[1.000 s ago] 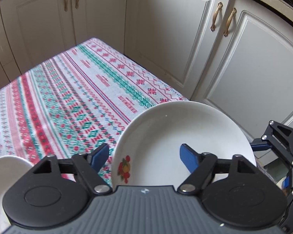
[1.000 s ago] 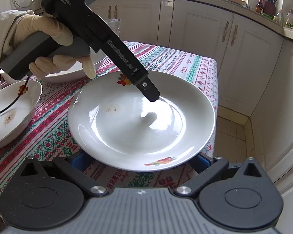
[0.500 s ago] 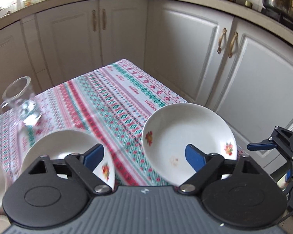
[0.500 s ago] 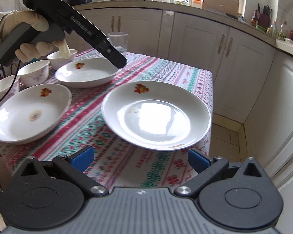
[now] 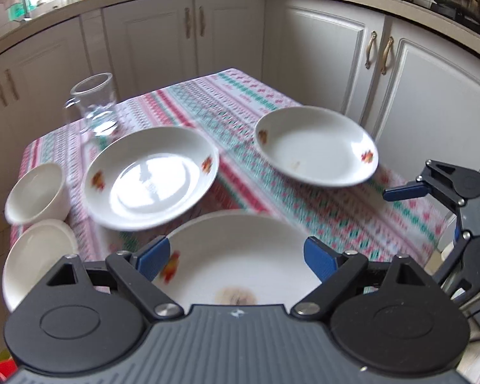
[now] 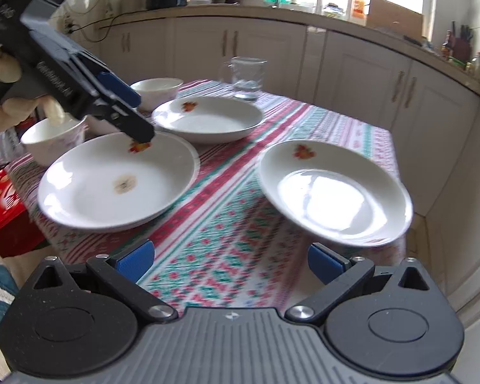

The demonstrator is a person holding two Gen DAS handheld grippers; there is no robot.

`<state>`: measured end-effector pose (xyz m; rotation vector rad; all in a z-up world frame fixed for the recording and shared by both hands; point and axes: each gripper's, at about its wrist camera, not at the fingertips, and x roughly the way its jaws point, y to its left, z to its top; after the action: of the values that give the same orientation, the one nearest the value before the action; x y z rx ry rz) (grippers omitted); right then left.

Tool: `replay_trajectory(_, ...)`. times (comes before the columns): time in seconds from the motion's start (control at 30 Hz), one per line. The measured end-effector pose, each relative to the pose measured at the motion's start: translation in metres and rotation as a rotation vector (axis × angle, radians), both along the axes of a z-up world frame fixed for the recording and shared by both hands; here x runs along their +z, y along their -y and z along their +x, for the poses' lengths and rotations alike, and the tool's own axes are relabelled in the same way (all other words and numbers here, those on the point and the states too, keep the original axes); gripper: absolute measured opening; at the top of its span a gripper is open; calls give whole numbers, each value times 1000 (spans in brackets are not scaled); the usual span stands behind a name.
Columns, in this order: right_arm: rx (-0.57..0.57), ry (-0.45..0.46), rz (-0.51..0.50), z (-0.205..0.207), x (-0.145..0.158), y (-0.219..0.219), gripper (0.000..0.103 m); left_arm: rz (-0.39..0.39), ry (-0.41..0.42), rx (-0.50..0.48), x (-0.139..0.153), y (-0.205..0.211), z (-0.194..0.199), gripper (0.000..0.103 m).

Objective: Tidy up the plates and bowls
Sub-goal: 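Carry the stained plate with the left gripper toward the other deep white plate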

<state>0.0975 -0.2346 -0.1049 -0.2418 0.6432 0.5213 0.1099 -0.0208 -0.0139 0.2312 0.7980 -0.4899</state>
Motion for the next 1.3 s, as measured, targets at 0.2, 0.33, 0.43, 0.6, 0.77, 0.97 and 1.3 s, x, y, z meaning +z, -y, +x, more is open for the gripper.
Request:
replay_trajectory(0.2,49,-32,-19,-5,-10,-29,103,-14,-35,-2,-4,-27,-22,93)
replay_trajectory(0.33,72,-44,-11,-6,-13,-44,103,-36,-19,-7,-3,-40,-29,93)
replay_trajectory(0.43,75,-55,-28,-7,-16,-53,103,-33,-19,-3,-6,-45,-28,93)
replay_trajectory(0.6,113,-78,1,-7,-22,-61,103,-18,-27,-14,-9,-49,-21,93)
replay_trajectory(0.77,164,-78,30,-6,-26,-70,103,-5,-19,-21,-9,-50,-6,92)
replay_trajectory(0.97,196,-50,19,-7,-29,-78,103,10,-52,-27,-14,-52,14,92)
replay_trajectory(1.3,212,-7,47,-11,-34,-75,103,27,-158,-43,-31,-48,41,81)
